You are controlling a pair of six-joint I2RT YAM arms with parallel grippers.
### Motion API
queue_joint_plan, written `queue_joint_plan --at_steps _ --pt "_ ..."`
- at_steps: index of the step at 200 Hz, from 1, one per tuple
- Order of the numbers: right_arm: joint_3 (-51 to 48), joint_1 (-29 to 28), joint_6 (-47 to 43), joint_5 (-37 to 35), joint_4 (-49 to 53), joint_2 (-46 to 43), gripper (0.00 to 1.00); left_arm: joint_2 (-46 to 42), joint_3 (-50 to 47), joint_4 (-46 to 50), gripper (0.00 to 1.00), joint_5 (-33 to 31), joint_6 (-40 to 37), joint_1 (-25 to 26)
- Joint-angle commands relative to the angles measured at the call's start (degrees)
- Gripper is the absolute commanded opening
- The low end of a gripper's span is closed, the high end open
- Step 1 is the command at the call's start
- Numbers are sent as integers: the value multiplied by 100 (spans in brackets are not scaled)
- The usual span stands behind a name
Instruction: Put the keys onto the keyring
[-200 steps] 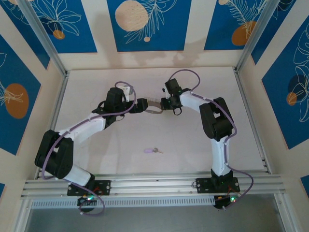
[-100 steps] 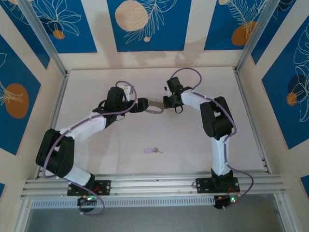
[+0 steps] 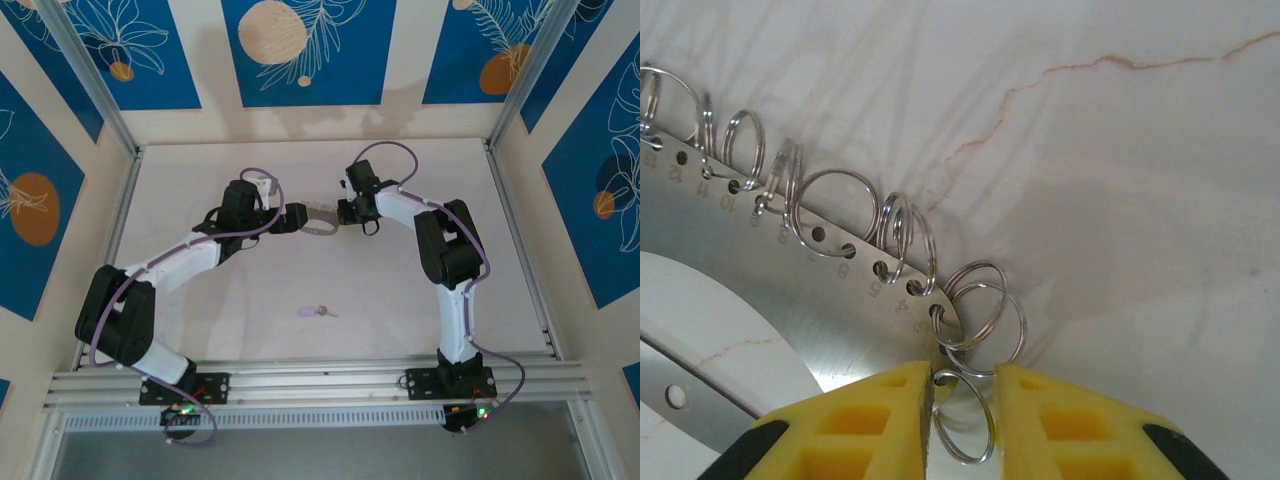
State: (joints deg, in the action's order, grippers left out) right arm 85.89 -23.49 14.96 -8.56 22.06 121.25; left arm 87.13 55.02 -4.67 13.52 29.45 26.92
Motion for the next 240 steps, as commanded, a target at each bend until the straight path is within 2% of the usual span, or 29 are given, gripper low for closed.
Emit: queue_joint_plan --at_steps 1,142,240 --pt "-125 50 94 228 0 -93 25 23 132 -43 100 98 -89 61" --pt "-290 255 486 688 -255 -190 23 -39 71 -54 100 81 -131 68" --pt "-328 253 551 785 -283 -198 9 -66 40 -52 100 70 -170 62"
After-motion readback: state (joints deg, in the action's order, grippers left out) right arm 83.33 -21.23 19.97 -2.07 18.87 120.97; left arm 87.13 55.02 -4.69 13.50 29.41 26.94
